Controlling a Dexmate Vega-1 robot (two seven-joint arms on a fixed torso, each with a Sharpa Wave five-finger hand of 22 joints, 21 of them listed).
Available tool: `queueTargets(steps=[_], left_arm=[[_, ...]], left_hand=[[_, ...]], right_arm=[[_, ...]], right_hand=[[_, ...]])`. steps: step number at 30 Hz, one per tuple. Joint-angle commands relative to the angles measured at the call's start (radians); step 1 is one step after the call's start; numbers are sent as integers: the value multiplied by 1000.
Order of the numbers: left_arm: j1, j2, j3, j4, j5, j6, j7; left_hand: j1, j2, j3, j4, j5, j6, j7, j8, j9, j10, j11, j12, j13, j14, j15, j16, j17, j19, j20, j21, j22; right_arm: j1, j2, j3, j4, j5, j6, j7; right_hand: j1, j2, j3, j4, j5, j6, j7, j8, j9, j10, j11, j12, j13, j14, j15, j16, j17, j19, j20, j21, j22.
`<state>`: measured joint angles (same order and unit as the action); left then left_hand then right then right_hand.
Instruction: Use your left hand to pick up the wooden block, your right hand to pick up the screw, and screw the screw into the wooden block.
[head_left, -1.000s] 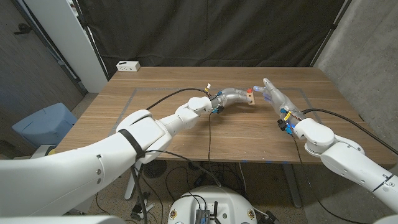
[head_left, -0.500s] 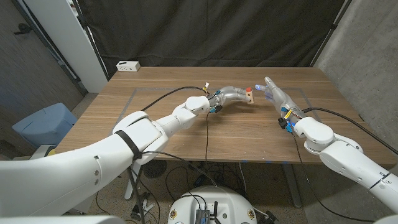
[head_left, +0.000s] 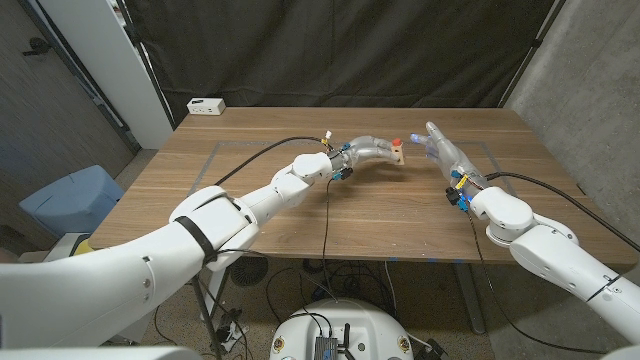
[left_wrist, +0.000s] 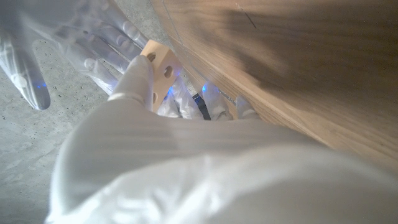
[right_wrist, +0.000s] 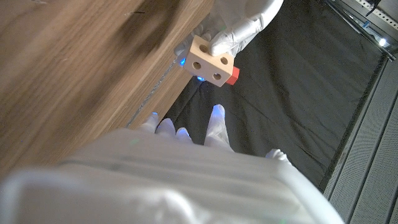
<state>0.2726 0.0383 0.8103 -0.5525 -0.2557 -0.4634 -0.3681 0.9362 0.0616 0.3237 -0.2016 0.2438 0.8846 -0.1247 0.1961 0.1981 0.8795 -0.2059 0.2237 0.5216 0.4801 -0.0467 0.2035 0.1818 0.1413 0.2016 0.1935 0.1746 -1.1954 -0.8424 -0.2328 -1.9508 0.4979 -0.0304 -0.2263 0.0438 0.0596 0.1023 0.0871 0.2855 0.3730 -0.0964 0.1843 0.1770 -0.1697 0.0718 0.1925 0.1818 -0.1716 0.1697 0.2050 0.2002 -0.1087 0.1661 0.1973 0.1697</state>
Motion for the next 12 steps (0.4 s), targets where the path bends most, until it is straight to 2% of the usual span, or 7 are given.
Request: queueTargets(steps=[1, 9, 12], left_arm=[[8, 57, -13, -90, 3, 38, -7], [-39, 26, -10, 8, 0, 2, -46], [-57, 2, -3, 63, 11, -20, -34]], left_hand=[[-5, 18, 47, 45, 4, 11, -1, 7, 5, 6, 4, 5, 2, -4, -20, 1, 3, 3, 8, 2, 3], [-6, 17, 47, 45, 4, 12, 0, 8, 5, 6, 0, 5, 3, -4, -19, 0, 3, 2, 7, 2, 3], [-6, 18, 47, 45, 4, 11, -1, 7, 5, 5, -1, 4, 3, -5, -19, 0, 3, 2, 8, 2, 3]], right_arm=[[38, 30, -23, 6, -23, -6, -26], [62, 53, -37, 24, -47, 7, -42], [81, 56, -47, 58, -58, 42, -15]], right_hand=[[5, 6, 0, 6, 11, -4, 1, -1, 1, -80, 6, 6, -1, -165, -2, 6, 1, 10, 6, 5, 3], [7, 5, -1, 6, 11, -6, 0, -1, 1, -77, 5, 6, -1, -163, -2, 5, 0, 11, 6, 4, 3], [7, 5, -1, 6, 12, -6, 0, -1, 1, -76, 6, 6, -1, -163, -2, 5, 0, 13, 6, 5, 3]])
